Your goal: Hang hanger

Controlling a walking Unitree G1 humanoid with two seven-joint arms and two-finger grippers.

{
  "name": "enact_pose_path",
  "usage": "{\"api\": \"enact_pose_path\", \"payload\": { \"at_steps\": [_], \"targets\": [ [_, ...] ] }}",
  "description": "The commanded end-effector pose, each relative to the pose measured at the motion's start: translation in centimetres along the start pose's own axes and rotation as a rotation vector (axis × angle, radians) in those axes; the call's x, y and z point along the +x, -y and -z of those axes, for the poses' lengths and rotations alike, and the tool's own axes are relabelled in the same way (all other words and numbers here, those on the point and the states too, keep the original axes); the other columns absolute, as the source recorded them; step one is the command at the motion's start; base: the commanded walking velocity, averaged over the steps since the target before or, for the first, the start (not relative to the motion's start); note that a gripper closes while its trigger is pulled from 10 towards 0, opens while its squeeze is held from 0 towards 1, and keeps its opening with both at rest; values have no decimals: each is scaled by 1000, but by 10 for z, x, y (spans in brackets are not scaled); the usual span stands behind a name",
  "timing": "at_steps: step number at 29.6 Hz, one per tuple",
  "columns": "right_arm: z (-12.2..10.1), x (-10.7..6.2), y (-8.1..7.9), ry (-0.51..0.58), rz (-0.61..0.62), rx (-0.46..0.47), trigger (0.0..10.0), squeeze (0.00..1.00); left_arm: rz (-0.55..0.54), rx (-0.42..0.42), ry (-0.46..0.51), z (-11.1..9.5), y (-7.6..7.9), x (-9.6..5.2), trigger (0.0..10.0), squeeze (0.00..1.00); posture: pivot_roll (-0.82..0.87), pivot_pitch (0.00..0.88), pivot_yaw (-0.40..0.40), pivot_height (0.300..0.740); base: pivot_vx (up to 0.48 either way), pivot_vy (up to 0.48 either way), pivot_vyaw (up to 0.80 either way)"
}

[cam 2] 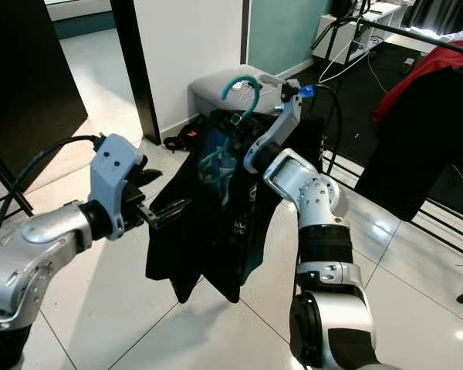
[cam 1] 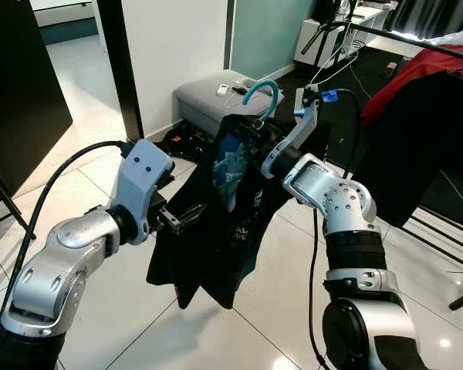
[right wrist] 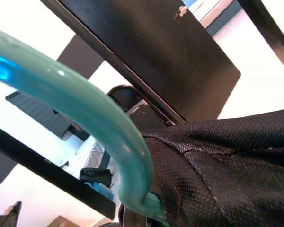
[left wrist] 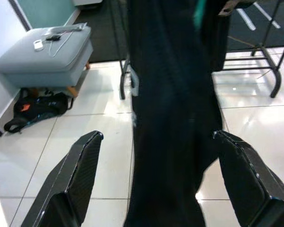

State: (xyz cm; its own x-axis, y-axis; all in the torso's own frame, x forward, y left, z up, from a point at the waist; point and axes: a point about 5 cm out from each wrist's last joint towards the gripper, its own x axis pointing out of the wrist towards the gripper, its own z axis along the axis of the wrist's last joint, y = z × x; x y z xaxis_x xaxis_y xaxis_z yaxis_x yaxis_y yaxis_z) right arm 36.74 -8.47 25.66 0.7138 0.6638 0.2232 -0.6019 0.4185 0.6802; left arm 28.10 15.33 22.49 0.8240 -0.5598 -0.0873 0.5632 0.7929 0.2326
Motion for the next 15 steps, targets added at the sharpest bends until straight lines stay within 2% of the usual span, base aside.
{"api": "enact_pose_path", "payload": {
  "at_steps": [1,8,9,15],
  "targets": [
    [-5,0,-9,19,-50,-3,10000,0,-13,0,-7,2,-2,0,10000,0,29,60,-85,740,0,0,0],
    [-6,1,-12,21,-75,3,10000,0,29,-16,-44,11,7,3,10000,0,27,53,-85,740,0,0,0],
    [-6,1,-13,21,-82,4,10000,0,45,-23,-47,13,10,4,0,0,27,51,-85,740,0,0,0],
    [-7,1,-15,20,-91,6,10000,0,70,-37,-46,15,15,7,0,0,27,51,-85,740,0,0,0]
  ]
}}
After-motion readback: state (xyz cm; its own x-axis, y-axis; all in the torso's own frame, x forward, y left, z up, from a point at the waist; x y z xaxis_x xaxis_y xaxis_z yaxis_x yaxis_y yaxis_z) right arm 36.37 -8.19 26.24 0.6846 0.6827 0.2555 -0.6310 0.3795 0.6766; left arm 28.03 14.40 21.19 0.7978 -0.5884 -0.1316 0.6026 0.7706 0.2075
